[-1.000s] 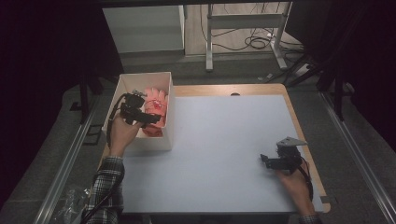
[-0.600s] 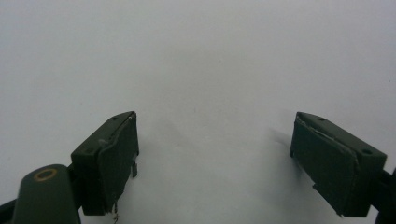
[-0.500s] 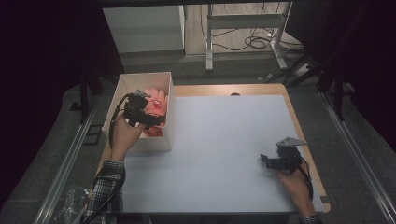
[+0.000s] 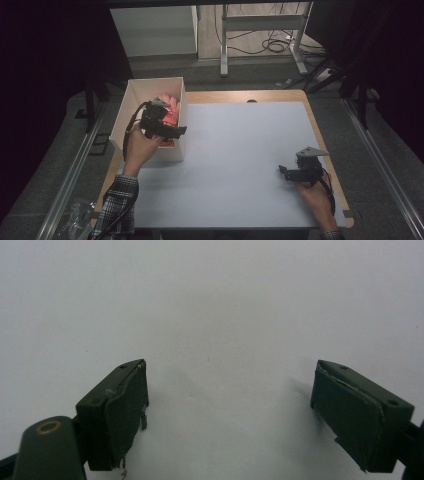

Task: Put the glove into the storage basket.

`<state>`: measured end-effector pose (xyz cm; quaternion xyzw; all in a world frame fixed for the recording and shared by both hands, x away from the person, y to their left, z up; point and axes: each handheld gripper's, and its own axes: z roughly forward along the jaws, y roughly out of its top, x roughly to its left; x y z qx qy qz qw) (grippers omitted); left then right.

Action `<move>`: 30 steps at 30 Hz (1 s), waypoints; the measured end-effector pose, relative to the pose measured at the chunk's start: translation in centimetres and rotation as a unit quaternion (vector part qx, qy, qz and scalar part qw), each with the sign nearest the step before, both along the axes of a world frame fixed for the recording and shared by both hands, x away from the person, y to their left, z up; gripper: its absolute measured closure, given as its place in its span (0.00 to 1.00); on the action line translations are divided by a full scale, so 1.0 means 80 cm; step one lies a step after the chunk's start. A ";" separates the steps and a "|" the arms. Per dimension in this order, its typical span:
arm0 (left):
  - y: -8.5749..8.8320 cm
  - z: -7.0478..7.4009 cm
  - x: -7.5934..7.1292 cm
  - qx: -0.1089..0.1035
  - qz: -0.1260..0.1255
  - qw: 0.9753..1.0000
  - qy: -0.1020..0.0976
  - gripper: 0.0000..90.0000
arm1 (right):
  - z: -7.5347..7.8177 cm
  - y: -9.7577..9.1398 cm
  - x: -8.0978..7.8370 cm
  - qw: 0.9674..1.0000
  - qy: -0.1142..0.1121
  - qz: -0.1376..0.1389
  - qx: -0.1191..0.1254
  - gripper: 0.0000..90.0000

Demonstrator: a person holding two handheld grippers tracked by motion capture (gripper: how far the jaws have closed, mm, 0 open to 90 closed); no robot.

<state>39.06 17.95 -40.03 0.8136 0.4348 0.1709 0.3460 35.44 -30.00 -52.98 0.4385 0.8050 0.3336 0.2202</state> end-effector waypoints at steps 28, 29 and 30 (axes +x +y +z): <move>-0.104 -0.033 -0.025 -0.017 -0.107 0.994 -0.007 0.02 | 0.000 0.000 0.000 1.000 0.001 -0.001 0.000 0.17; -0.111 -0.037 -0.028 -0.019 -0.114 0.993 -0.006 0.02 | 0.000 0.000 0.000 1.000 0.001 -0.001 0.000 0.17; -0.114 -0.039 -0.030 -0.020 -0.116 0.993 -0.006 0.02 | 0.000 0.000 0.000 1.000 0.001 -0.001 0.000 0.17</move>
